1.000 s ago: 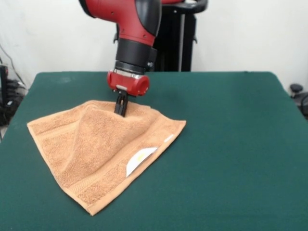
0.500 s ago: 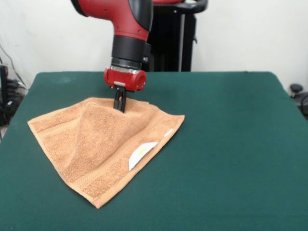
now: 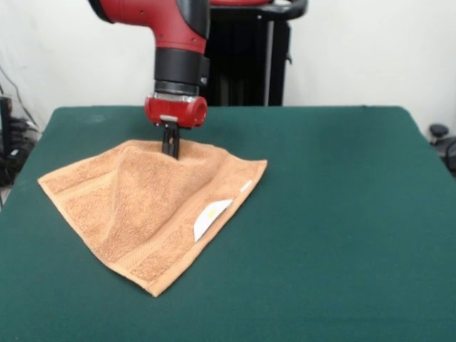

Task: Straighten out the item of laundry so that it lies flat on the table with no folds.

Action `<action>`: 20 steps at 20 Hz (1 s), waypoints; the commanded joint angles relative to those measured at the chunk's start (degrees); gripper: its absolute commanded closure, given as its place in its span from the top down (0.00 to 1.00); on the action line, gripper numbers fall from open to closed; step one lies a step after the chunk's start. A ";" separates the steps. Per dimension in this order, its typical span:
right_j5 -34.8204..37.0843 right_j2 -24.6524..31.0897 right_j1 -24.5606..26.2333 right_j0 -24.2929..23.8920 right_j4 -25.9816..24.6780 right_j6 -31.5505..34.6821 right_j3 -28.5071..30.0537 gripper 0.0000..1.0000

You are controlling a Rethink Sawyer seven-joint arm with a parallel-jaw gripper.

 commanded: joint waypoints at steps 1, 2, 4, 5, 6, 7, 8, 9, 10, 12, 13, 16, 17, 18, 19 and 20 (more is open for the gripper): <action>25.89 2.08 7.58 -3.73 -4.24 -3.06 -3.36 0.00; 26.13 2.15 7.39 -3.60 -4.27 -2.79 -3.53 0.00; 25.93 2.00 7.44 -2.88 -4.09 -1.80 -3.70 0.00; 25.75 1.83 7.37 -2.25 -3.78 -1.45 -3.68 0.00; 25.56 1.65 7.29 -1.62 -3.46 -1.09 -3.67 0.00; 25.31 1.36 7.06 -0.79 -2.89 -0.69 -3.60 0.00; 24.81 0.99 7.01 0.07 -2.40 -0.22 -3.25 0.00; 24.72 0.90 6.79 0.63 -1.99 0.07 -3.00 0.00; 24.64 0.81 6.56 1.18 -1.59 0.36 -2.75 0.00; 24.57 0.84 6.15 1.88 -1.02 0.98 -2.36 0.00; 24.50 0.70 5.79 2.37 -0.77 1.18 -2.22 0.00; 24.55 1.16 4.73 3.00 -0.87 1.44 -2.20 0.00; 24.26 1.12 4.59 3.34 -0.75 1.68 -2.08 0.00; 24.81 1.39 4.23 3.33 -0.68 1.72 -1.90 0.00; 24.96 1.37 3.89 3.55 -0.53 1.83 -1.76 0.00; 25.11 1.46 3.53 3.77 -0.48 1.96 -1.55 0.00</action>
